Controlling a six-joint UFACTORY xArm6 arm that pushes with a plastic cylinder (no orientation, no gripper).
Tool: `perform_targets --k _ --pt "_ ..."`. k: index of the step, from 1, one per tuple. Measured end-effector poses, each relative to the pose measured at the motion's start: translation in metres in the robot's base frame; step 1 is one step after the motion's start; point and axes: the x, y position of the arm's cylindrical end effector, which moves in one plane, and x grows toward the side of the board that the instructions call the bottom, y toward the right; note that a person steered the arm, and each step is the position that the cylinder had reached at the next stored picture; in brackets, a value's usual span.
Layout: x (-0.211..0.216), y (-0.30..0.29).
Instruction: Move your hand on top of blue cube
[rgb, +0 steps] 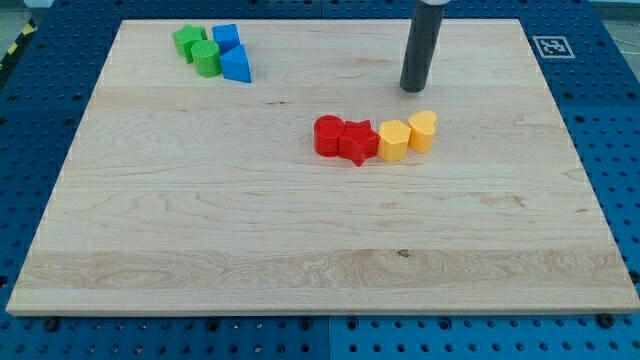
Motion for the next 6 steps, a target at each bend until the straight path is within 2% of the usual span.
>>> perform_targets --k 1,2,5,6 --pt "-0.028 -0.034" --pt "-0.036 -0.067" --pt "-0.105 -0.205" --pt "-0.113 -0.243"
